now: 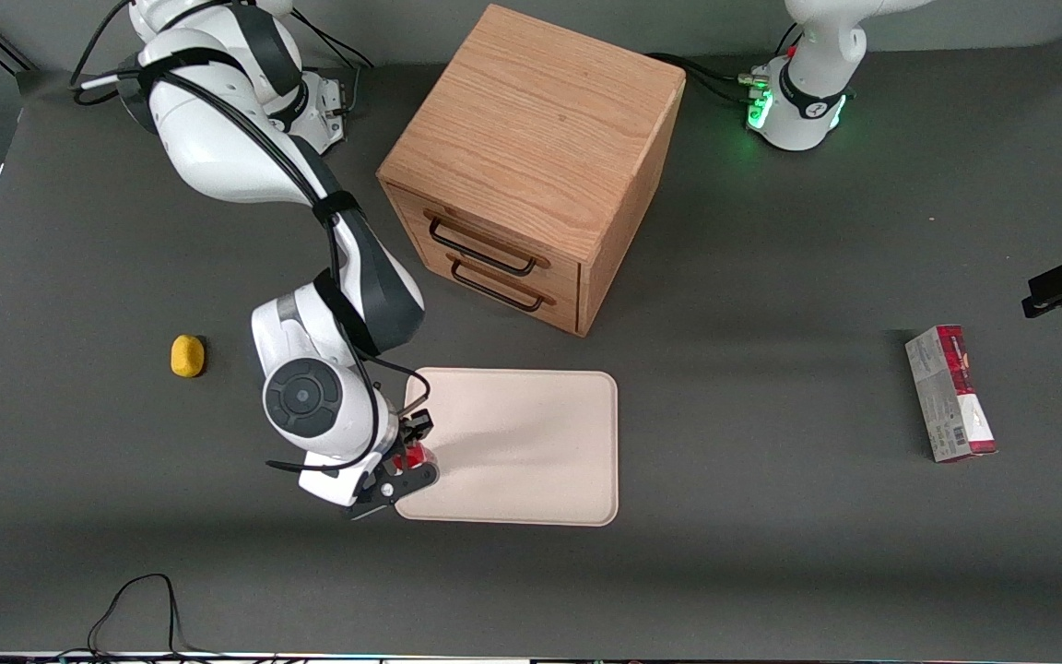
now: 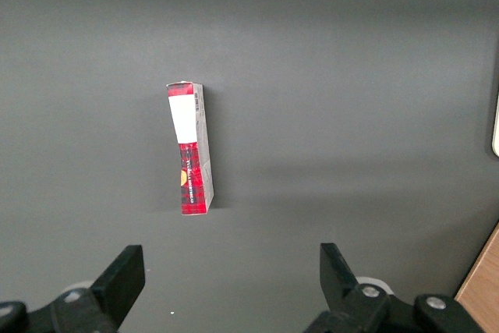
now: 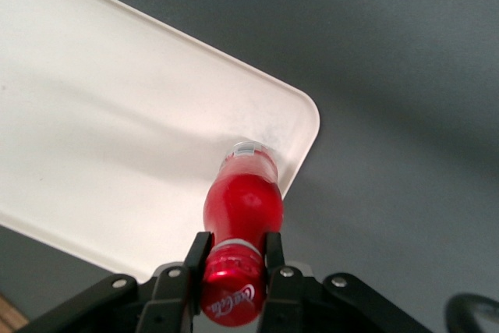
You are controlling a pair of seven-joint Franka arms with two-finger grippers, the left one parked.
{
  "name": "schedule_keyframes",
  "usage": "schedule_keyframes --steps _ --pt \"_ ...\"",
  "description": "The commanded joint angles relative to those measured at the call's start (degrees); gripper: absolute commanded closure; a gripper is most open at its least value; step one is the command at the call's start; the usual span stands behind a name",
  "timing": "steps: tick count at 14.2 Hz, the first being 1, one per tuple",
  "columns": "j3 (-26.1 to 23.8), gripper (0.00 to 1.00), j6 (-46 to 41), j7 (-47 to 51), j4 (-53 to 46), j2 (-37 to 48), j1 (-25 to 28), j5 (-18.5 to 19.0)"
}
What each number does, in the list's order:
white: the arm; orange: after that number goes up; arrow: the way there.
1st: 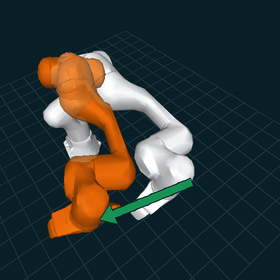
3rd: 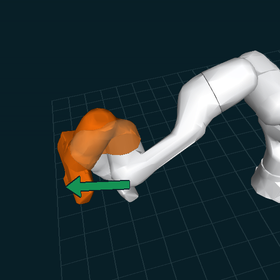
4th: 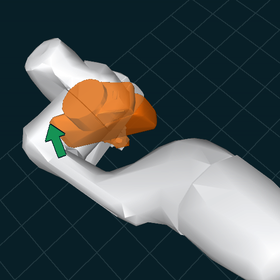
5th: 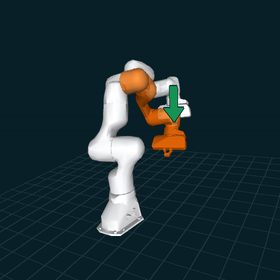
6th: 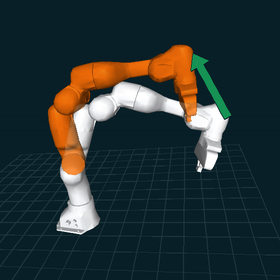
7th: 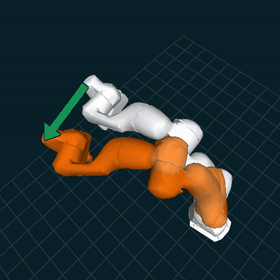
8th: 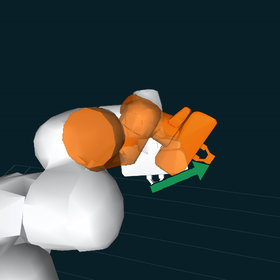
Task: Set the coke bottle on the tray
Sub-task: 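Stand the bottle upright on the tray's corner and lower it, then open the right gripper and lift away from the bottle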
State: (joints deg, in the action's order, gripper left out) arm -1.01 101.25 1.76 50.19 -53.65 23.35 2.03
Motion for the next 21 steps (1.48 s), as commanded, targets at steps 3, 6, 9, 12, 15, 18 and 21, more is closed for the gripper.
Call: schedule_keyframes --steps 3,6,9,12,15,18,21 --pt "-0.04 1.00 1.06 1.05 -1.32 -1.55 0.20 0.79" --pt "-0.04 0.00 1.06 1.14 -1.24 -1.55 0.20 0.79" --pt "0.05 0.00 0.53 1.14 -1.32 -0.67 0.20 0.87" --pt "0.05 0.00 -2.97 1.14 -1.32 2.39 0.29 0.96" --pt "0.05 0.00 -9.38 1.14 -1.32 7.92 0.38 1.05" --pt "0.13 0.00 -18.24 0.97 -1.24 15.30 0.03 1.31" --pt "0.92 0.00 -25.12 0.70 2.35 23.82 -0.32 1.40"
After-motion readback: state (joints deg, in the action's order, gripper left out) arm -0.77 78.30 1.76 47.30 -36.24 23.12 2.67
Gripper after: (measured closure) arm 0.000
